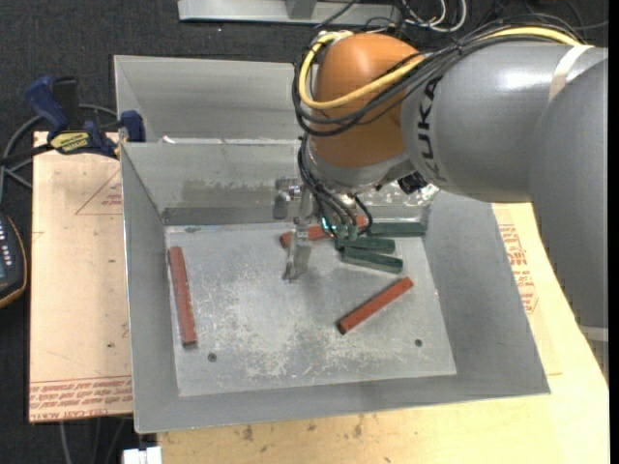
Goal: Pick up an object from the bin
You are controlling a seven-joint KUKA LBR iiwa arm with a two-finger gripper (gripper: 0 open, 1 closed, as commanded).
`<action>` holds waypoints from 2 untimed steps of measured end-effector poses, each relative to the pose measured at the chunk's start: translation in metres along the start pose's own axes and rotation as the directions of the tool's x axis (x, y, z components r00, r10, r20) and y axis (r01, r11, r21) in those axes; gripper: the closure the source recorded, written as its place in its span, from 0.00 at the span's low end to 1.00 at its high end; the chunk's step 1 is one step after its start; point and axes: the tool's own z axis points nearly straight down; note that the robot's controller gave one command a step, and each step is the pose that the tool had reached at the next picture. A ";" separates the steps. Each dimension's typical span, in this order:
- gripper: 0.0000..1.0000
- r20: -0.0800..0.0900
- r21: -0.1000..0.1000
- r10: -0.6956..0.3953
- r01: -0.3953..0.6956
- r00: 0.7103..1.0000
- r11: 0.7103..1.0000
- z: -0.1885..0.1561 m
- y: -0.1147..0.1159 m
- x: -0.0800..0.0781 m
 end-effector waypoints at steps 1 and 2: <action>0.00 0.008 0.001 -0.019 0.019 1.000 1.000 0.116 -0.098 -0.027; 1.00 0.016 -0.001 -0.024 0.024 1.000 1.000 0.110 -0.094 -0.029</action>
Offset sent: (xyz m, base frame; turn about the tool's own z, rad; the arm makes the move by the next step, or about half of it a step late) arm 0.0257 -0.0942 -0.1137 -0.0261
